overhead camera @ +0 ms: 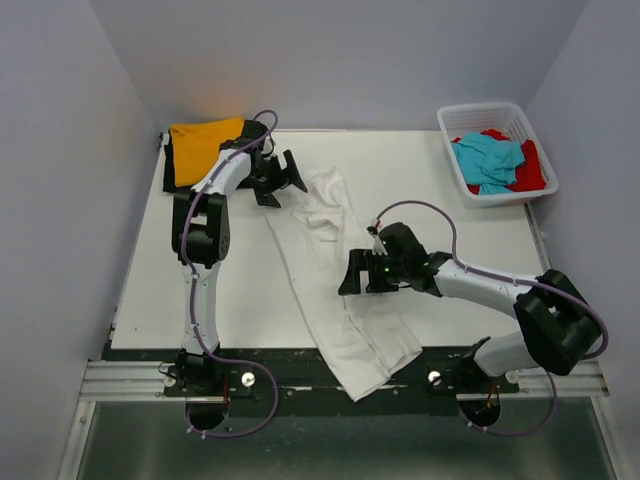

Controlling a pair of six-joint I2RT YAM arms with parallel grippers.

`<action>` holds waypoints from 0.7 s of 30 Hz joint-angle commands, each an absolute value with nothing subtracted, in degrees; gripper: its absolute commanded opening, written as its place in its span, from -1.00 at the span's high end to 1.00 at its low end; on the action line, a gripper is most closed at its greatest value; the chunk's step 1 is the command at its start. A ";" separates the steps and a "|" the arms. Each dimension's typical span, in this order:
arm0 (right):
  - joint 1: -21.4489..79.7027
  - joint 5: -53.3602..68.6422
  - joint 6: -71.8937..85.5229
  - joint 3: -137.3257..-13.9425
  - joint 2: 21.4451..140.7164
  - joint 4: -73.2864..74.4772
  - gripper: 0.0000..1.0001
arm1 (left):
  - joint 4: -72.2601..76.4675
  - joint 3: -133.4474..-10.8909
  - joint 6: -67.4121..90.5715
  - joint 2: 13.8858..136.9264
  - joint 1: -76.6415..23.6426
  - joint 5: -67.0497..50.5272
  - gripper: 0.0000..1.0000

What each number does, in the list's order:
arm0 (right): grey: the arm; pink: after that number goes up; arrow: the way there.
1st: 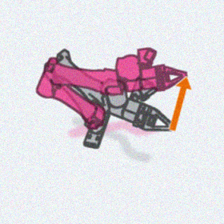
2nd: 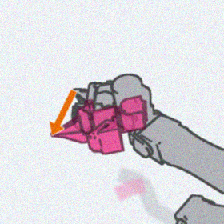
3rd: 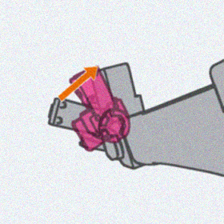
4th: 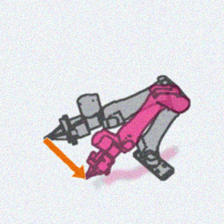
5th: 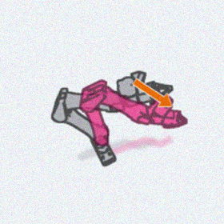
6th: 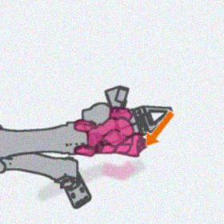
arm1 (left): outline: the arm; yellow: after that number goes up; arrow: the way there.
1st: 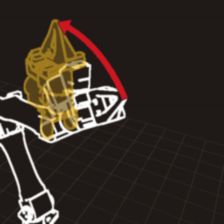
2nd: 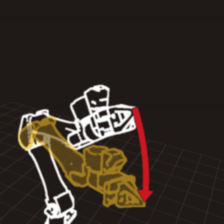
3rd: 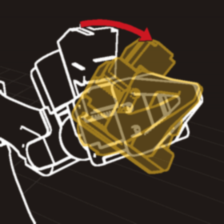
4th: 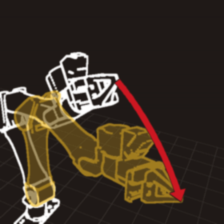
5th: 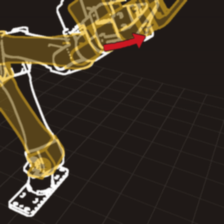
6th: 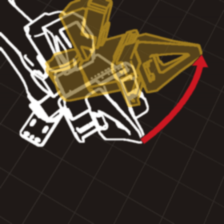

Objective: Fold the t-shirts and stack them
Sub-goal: Rotate the tshirt 90 degrees

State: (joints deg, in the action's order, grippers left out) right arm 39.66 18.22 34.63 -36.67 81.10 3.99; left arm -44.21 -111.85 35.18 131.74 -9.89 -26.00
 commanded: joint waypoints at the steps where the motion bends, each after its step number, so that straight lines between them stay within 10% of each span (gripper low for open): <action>1: 39.88 11.73 30.62 -47.82 81.09 8.22 -1.00 | -47.02 -117.19 31.91 129.41 -10.37 -26.71 -0.97; 7: 39.83 -2.22 25.33 -64.97 91.70 8.70 -1.00 | -40.52 -107.67 31.66 110.93 -10.28 -21.83 -0.97; 21: 39.26 -4.43 18.03 -107.64 136.02 16.86 -1.00 | -18.31 -42.38 45.00 59.10 -7.91 1.20 -0.97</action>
